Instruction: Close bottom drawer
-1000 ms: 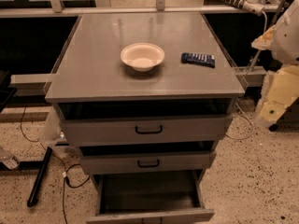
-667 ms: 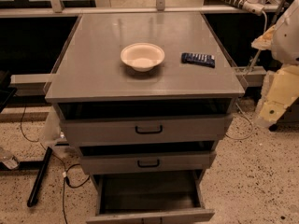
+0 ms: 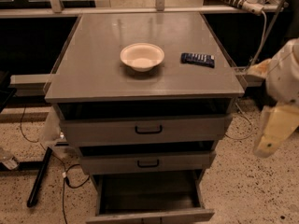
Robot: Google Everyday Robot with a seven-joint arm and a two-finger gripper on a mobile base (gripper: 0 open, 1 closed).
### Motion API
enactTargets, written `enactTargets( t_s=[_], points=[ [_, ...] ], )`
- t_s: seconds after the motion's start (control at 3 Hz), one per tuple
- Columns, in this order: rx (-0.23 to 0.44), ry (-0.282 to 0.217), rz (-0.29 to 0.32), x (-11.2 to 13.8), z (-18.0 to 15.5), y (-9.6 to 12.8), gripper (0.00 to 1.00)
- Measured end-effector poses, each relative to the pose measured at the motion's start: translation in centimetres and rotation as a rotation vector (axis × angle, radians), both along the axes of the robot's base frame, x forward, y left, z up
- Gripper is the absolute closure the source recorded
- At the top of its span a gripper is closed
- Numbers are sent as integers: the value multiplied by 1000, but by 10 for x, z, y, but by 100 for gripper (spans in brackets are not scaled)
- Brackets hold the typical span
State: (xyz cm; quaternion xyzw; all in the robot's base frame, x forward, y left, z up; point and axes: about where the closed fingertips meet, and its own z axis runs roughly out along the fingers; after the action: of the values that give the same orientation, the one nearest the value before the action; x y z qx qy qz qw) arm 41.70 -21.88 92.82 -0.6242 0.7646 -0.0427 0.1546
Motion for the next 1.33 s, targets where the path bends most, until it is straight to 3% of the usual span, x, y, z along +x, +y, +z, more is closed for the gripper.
enactTargets(
  t_s=[0.33,1.0,1.33],
  points=[
    [28,-11,40,-15,-51,-7,18],
    [245,-47,52,-18,-155,-23,64],
    [262,-48,58,-16,-160,-21,87]
  ],
)
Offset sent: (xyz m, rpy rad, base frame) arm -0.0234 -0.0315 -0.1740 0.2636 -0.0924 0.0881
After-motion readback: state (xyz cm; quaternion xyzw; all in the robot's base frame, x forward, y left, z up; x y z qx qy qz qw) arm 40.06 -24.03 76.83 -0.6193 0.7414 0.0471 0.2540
